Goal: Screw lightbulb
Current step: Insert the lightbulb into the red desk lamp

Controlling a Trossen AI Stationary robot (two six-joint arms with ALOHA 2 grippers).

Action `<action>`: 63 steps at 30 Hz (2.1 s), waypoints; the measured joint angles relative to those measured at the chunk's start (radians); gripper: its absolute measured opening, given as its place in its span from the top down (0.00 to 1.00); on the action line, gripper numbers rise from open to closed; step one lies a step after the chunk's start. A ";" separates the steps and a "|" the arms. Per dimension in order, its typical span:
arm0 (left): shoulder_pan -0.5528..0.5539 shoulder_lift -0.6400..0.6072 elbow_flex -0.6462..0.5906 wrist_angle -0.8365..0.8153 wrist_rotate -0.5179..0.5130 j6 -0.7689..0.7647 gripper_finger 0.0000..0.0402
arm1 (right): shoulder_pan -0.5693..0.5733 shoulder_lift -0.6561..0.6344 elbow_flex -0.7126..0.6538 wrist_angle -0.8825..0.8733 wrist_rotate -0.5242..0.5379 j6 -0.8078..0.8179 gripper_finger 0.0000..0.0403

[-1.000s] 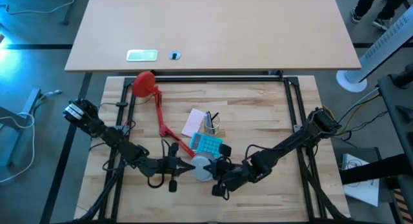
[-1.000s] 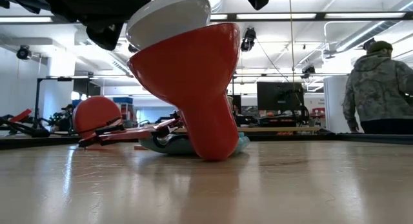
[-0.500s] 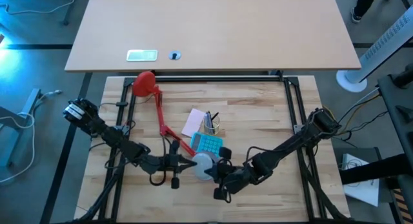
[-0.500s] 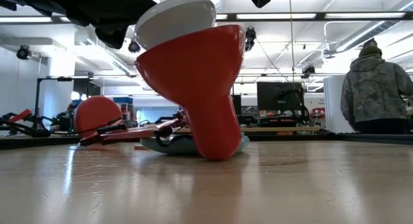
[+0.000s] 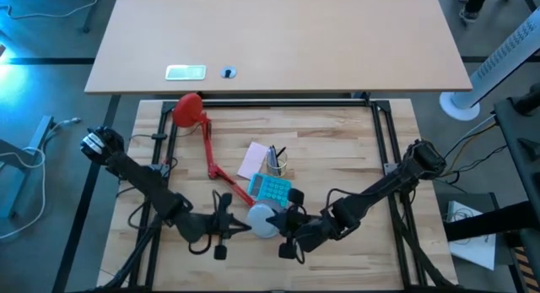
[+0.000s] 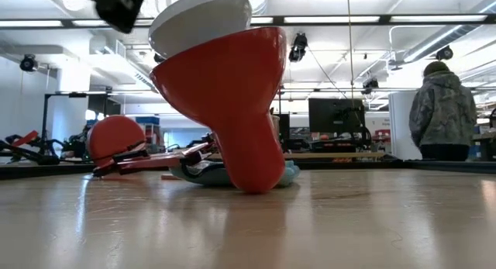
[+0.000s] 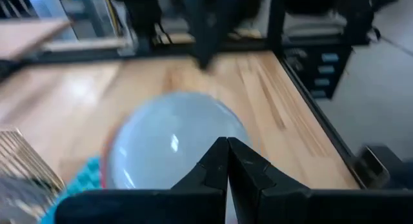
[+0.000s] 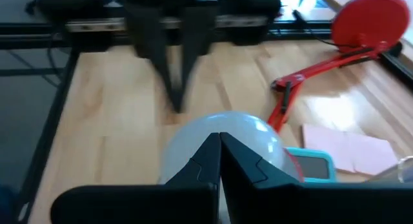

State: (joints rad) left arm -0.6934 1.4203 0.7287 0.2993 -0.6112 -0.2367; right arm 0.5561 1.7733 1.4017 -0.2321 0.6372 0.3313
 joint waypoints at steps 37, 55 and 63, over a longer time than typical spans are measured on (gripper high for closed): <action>0.000 0.116 -0.025 0.024 -0.026 -0.131 1.00 | -0.031 0.017 -0.014 -0.079 -0.005 0.070 1.00; 0.035 0.034 -0.027 -0.142 -0.020 -0.166 1.00 | -0.005 -0.009 0.012 -0.084 0.006 0.052 1.00; 0.031 0.033 -0.027 -0.118 0.034 -0.163 1.00 | -0.053 -0.005 -0.002 -0.184 0.066 0.128 1.00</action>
State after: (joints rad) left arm -0.6628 1.4538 0.7021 0.1815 -0.5769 -0.4001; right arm 0.5036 1.7679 1.3993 -0.4164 0.7030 0.4590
